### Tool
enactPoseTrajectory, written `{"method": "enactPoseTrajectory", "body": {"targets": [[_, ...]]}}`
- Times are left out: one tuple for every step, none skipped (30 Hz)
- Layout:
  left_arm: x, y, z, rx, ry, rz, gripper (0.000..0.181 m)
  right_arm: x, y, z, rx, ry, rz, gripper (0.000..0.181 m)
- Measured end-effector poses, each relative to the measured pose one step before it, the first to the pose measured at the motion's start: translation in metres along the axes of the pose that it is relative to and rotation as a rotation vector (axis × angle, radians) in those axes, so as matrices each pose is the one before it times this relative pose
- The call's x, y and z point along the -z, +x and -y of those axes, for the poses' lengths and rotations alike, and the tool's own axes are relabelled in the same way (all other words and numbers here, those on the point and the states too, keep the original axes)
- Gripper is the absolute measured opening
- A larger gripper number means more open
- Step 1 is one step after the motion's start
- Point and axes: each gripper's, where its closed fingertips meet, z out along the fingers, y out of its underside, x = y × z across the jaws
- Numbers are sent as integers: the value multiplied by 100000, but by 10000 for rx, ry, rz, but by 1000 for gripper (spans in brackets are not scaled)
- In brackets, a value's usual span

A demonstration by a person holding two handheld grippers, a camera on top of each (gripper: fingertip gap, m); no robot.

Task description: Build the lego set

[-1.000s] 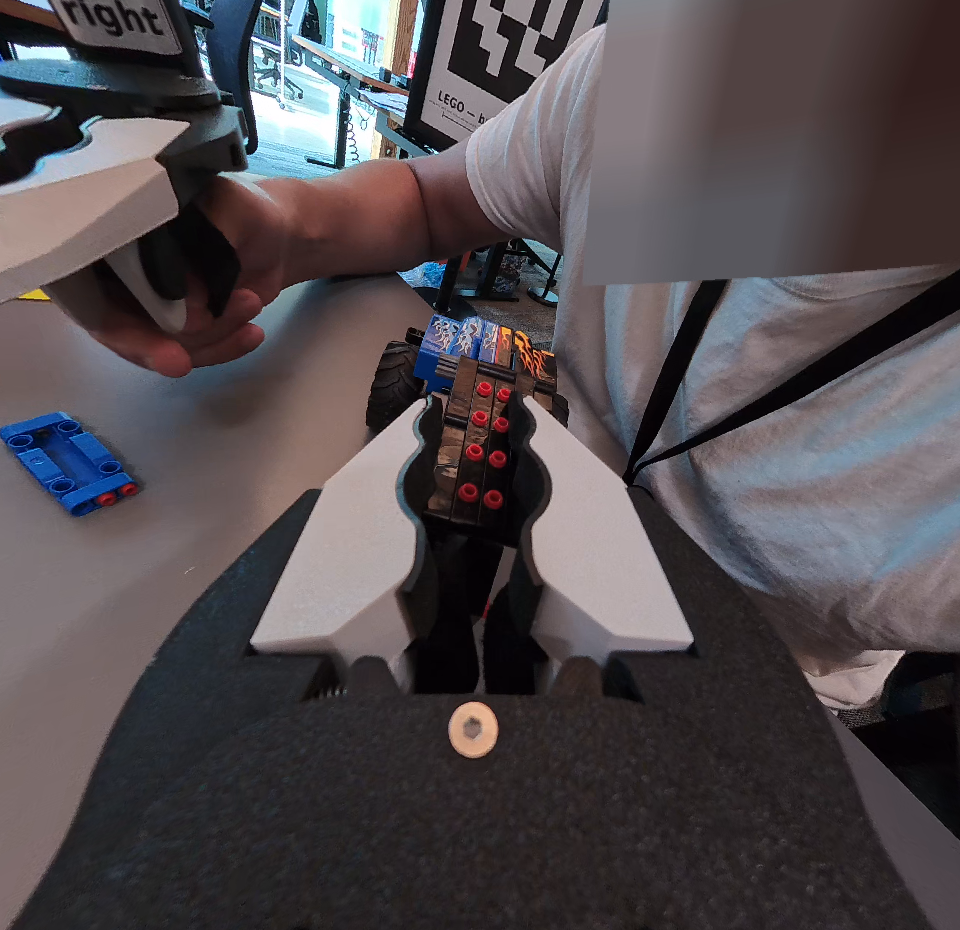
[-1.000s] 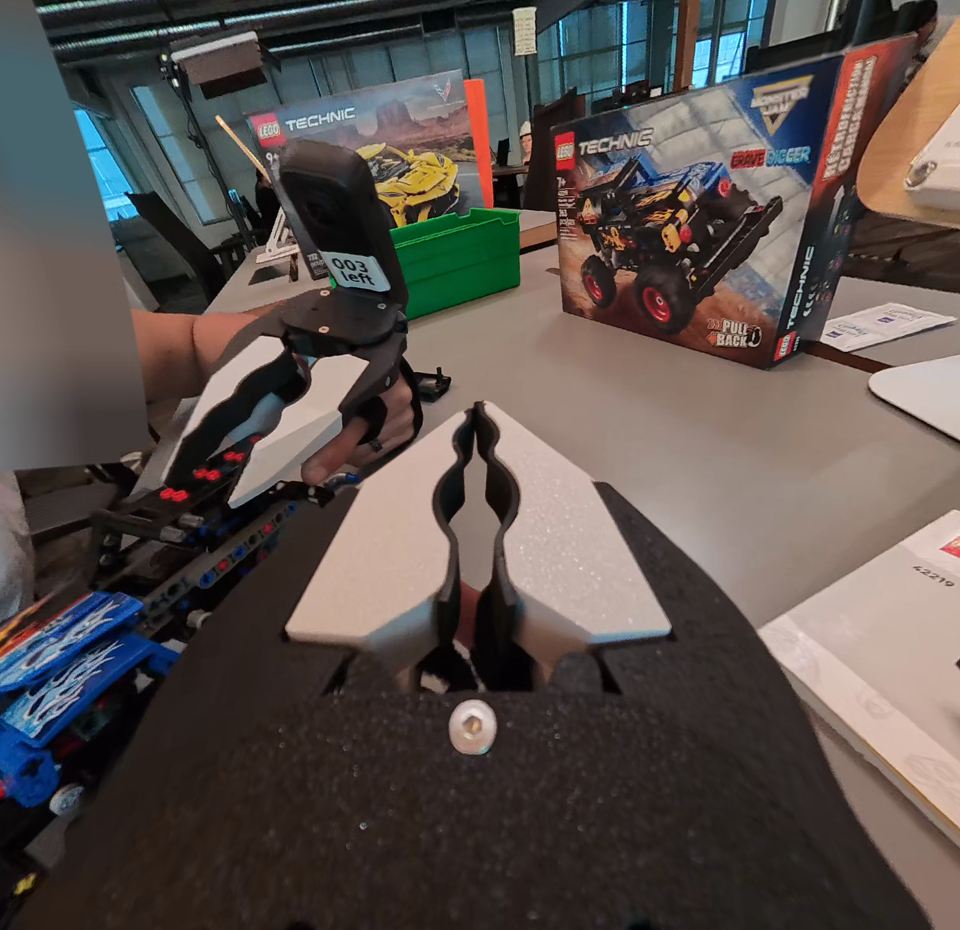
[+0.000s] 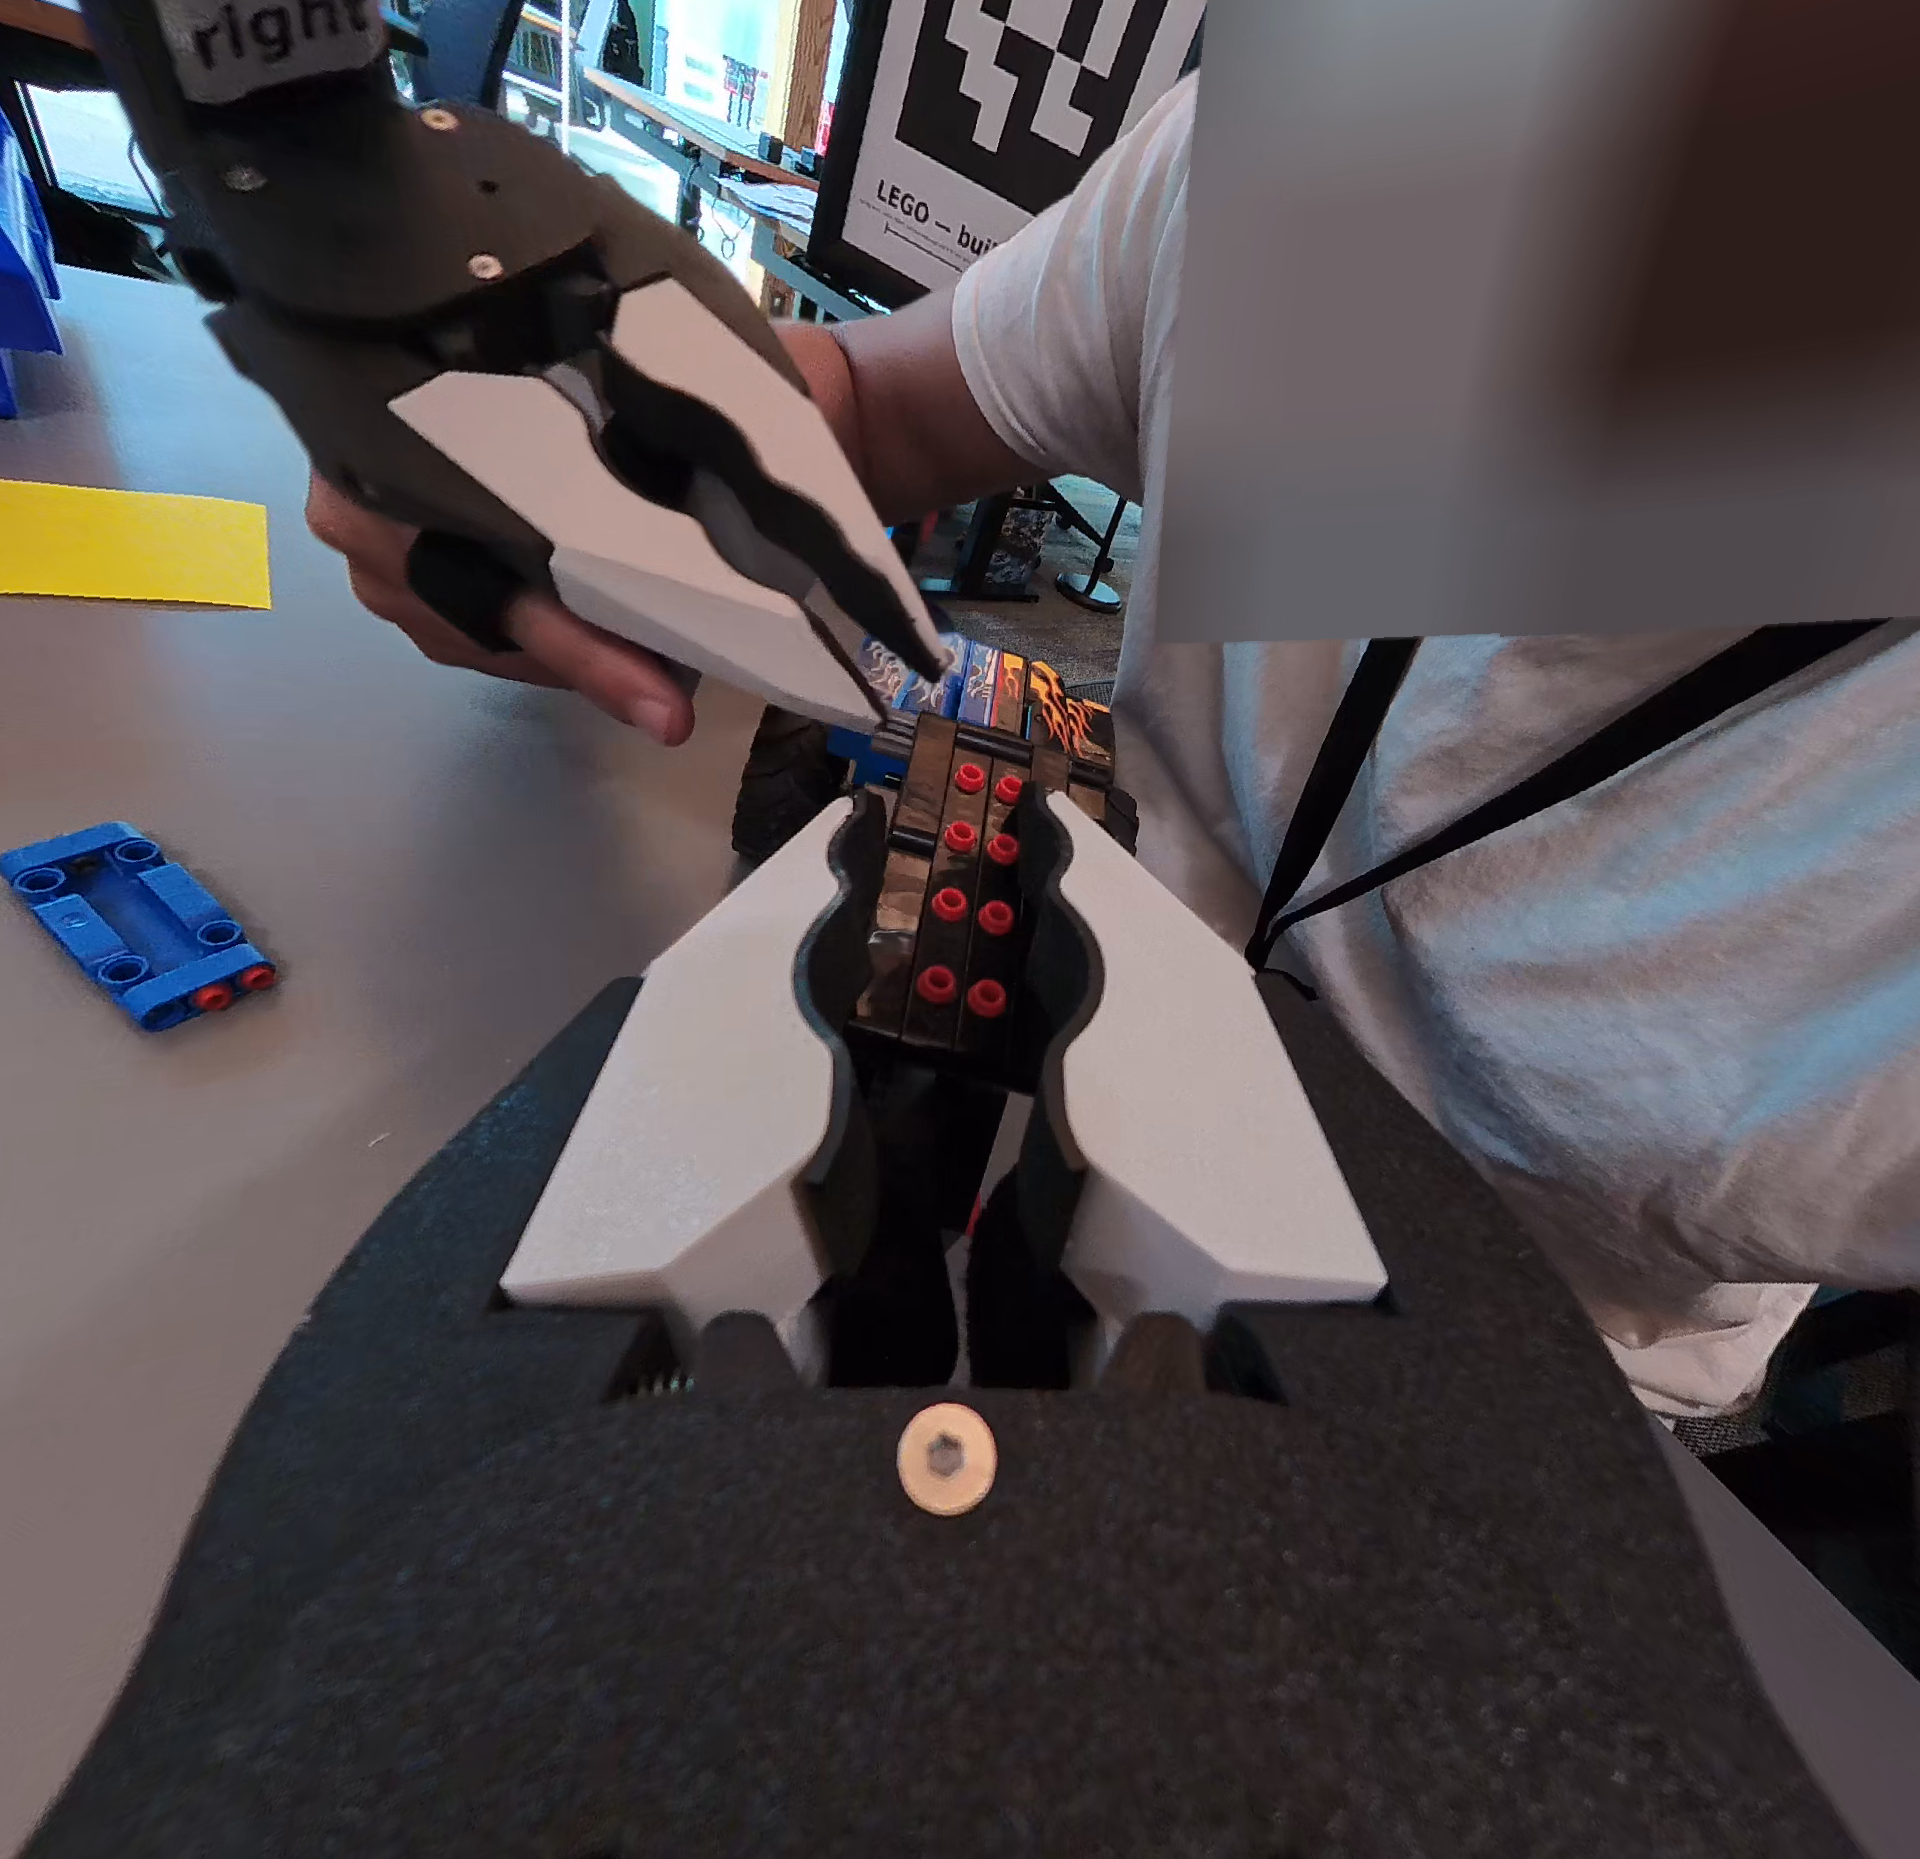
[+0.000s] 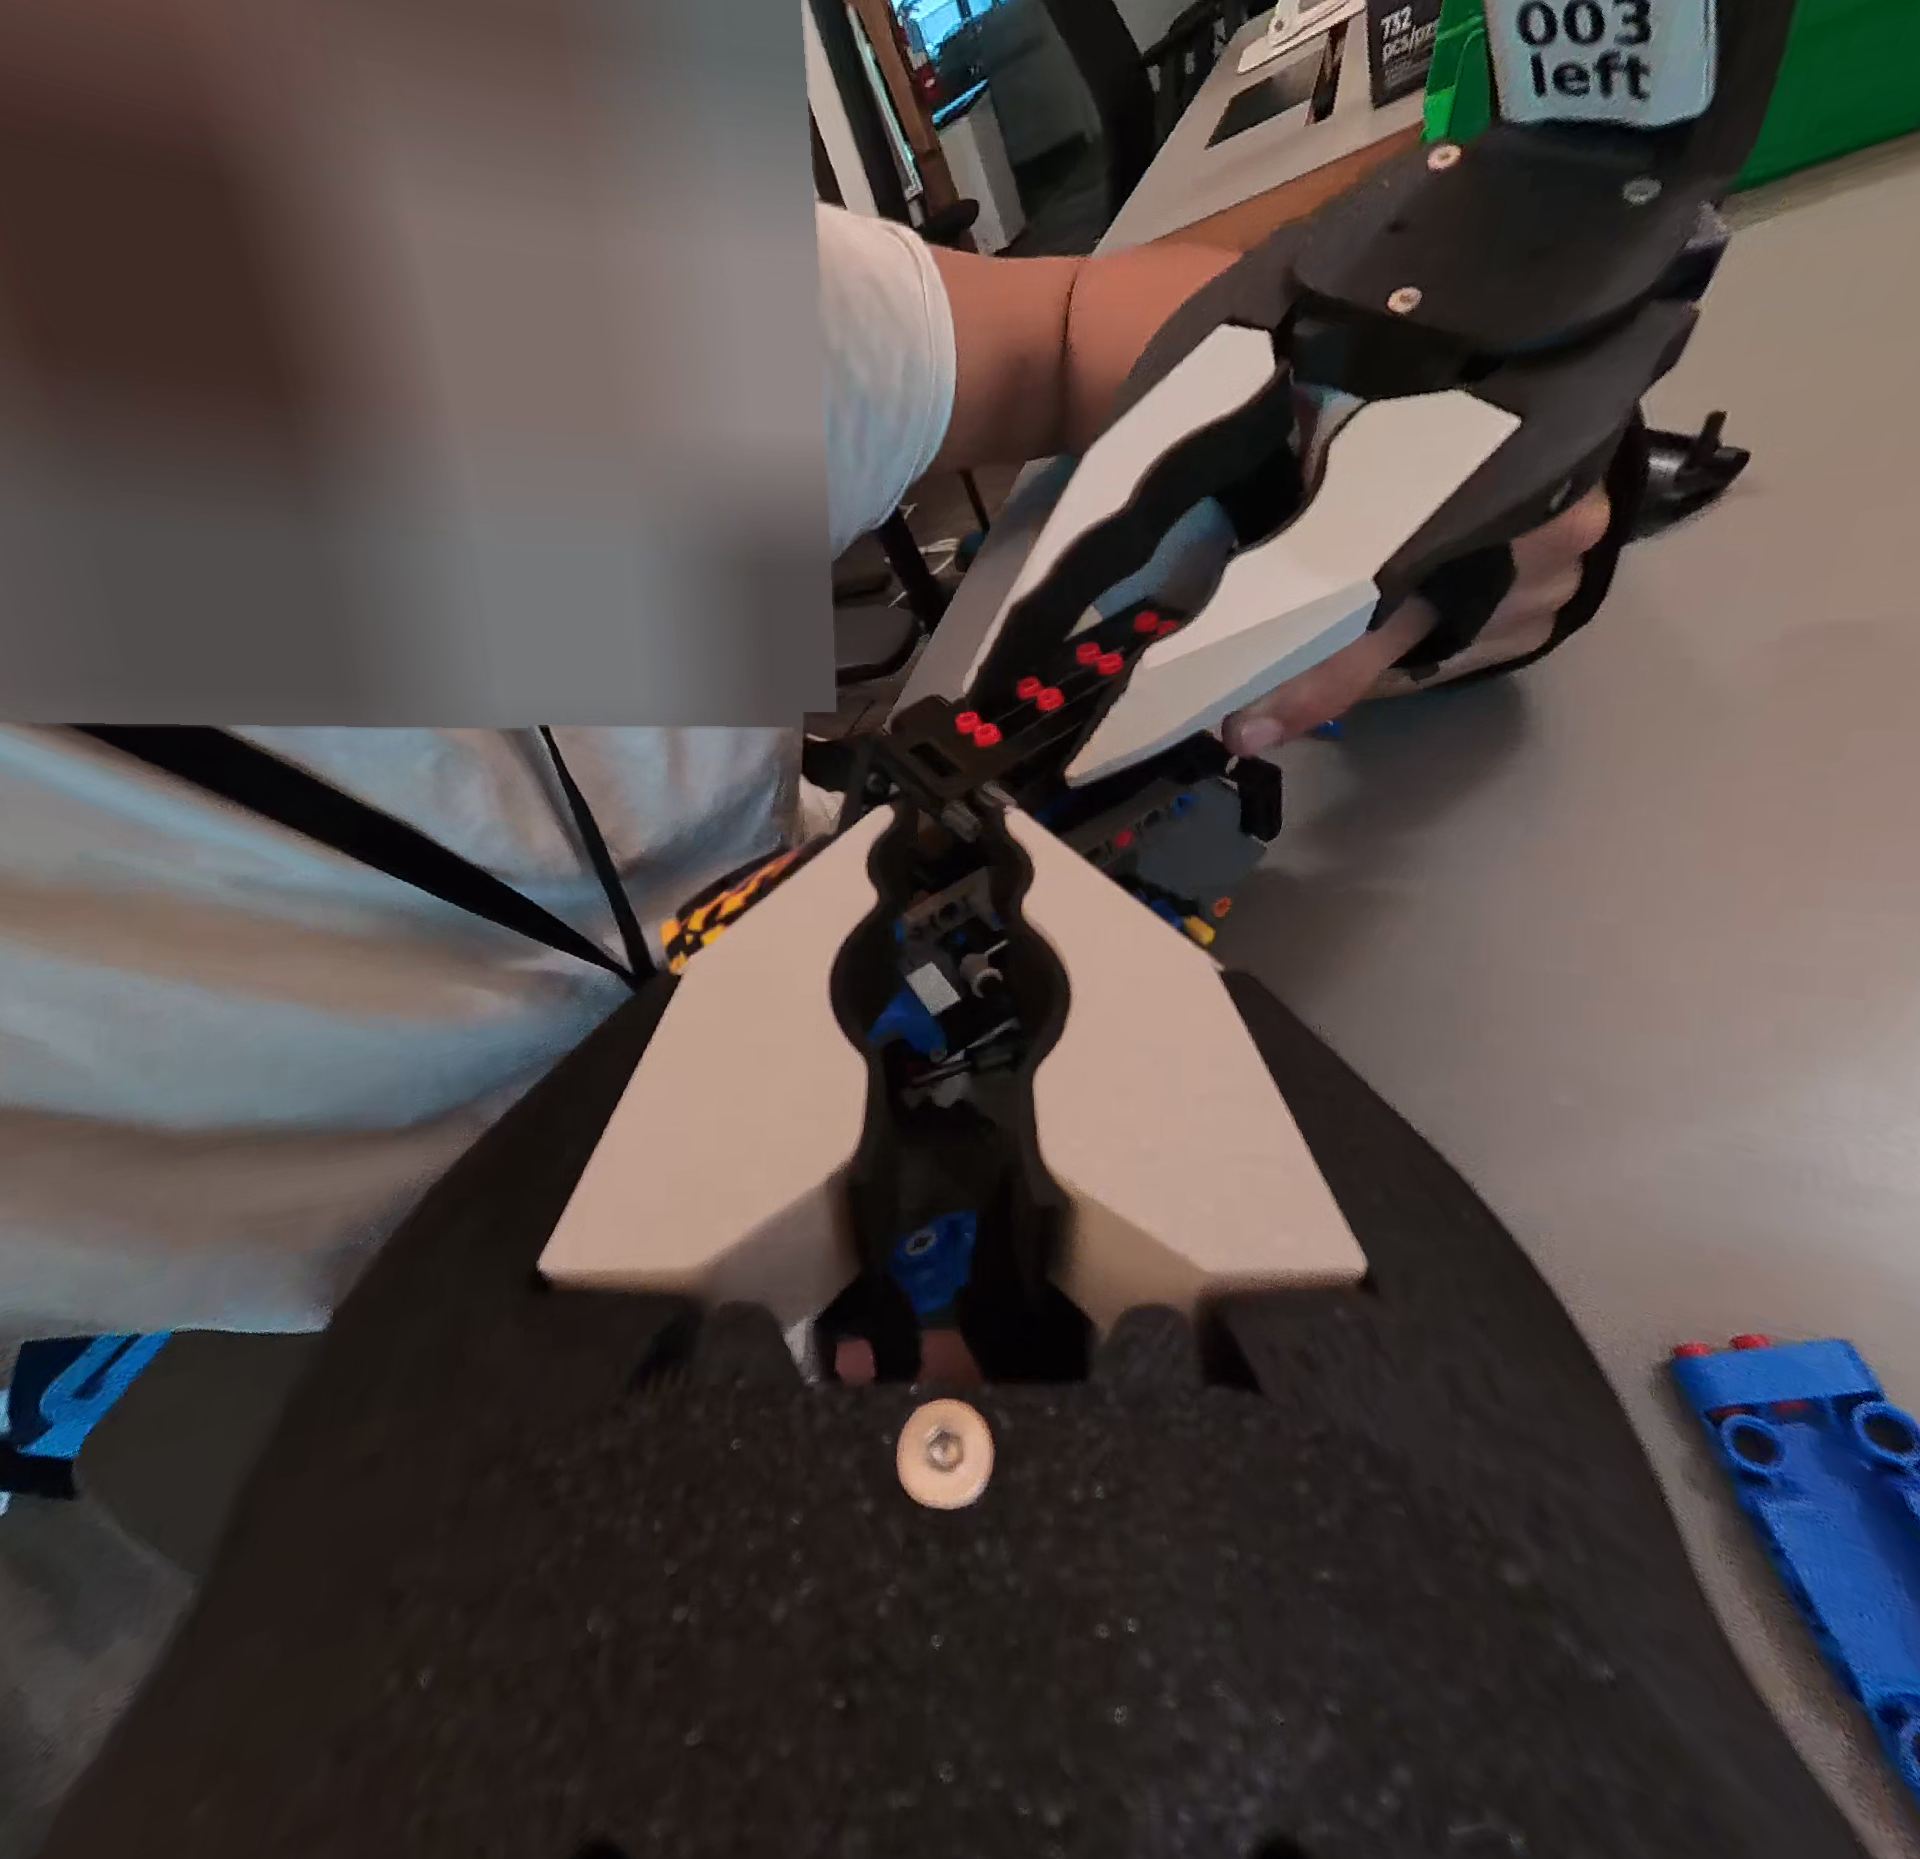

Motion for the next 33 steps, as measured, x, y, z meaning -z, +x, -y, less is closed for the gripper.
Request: {"method": "enactPoseTrajectory", "body": {"targets": [[4, 12, -3, -1, 0, -3, 25, 101, 210, -284, 35, -94, -9, 10], [-3, 0, 5, -10, -1, 6, 25, 21, 185, -251, 88, -93, -65, 8], [4, -1, -4, -6, 0, 4, 25, -81, 19, -111, 56, -50, -8, 8], [0, 8, -1, 2, 0, -5, 25, -99, -292, 261, 20, 152, 133, 8], [-6, 23, -6, -3, -4, -15, 25, -99, -135, 214, -20, 82, 15, 9], [10, 15, -11, -9, -3, -3, 25, -44, 79, -64, 83, -77, -110, 8], [-5, -19, 7, 4, 2, 9, 25, -7, 90, -89, 100, -65, -110, 7], [1, 0, -4, 7, -1, -14, 25, -41, -25, 35, 31, 17, -18, 7], [-5, 40, -5, -11, -5, -13, 25, -50, 71, -36, 23, -4, -56, 4], [-5, 1, -6, -20, -6, 9, 25, -62, -13, -98, 20, -41, 26, 5], [-24, 19, -13, -31, -6, 12, 25, -34, -28, -5, 64, 7, 32, 5], [-11, 36, -17, -35, -7, 1, 25, -43, -10, -22, 127, -18, -10, 5], [1, 28, -12, -21, -9, -4, 26, -37, -24, -26, 15, -49, 10, 5], [-6, 13, -4, -15, -5, 4, 26, 17, -1, 14, 159, -45, -33, 5], [-10, -13, 2, -4, 1, 10, 26, 18, 36, -32, 269, -28, -83, 4], [0, -38, 8, 34, 7, 1, 26, 62, 45, -30, 51, -48, -6, 4], [8, -27, 20, 55, 11, -15, 25, 44, 42, 34, 87, 8, -5, 3], [2, -3, 3, 24, -1, -18, 25, 0, 12, -4, 77, 27, -5, 1], [-8, 8, -11, -10, -3, 8, 26, 16, 4, -31, -47, 4, 51, 1], [4, -14, 0, -5, 5, 20, 26, 24, 20, -5, 4, 1, 13, 1], [3, 8, 2, 6, 7, 10, 25, 11, 13, -8, 19, -12, -2, 1], [-1, 3, -7, -9, 0, 8, 25, -1, -3, -31, -18, -38, 2, 3], [7, 0, -5, -9, 1, 7, 26, 43, 19, -21, 104, -42, -44, 1], [16, -14, 5, 18, 8, 2, 25, 83, -16, -25, 173, -69, -50, 0], [26, -25, 17, 23, 10, 11, 25, 78, -29, -11, 63, -62, -36, 0], [-4, -15, -5, 2, 3, 10, 25, 52, 10, 40, 11, -24, -37, 0], [-2, 16, 3, -5, -2, -3, 25, 29, 2, 11, 54, 5, -26, 0], [-6, 16, -18, -4, -6, -12, 25, 6, -52, 31, 25, 26, 23, 0], [-12, 18, 1, -7, -6, -8, 26, 44, -35, 45, -56, 48, 51, 0], [-1, -5, -10, -1, 0, 1, 26, 111, -88, 192, -270, 140, 143, 0], [0, 3, 0, 2, 0, -1, 26, 157, -230, 175, -391, 150, 292, 0], [0, -6, 0, -3, 0, 3, 25, 169, 293, 154, -316, 134, -46, 5], [-5, 7, -3, -4, 0, 2, 25, 154, 380, 231, -307, 204, -96, 11]]}}
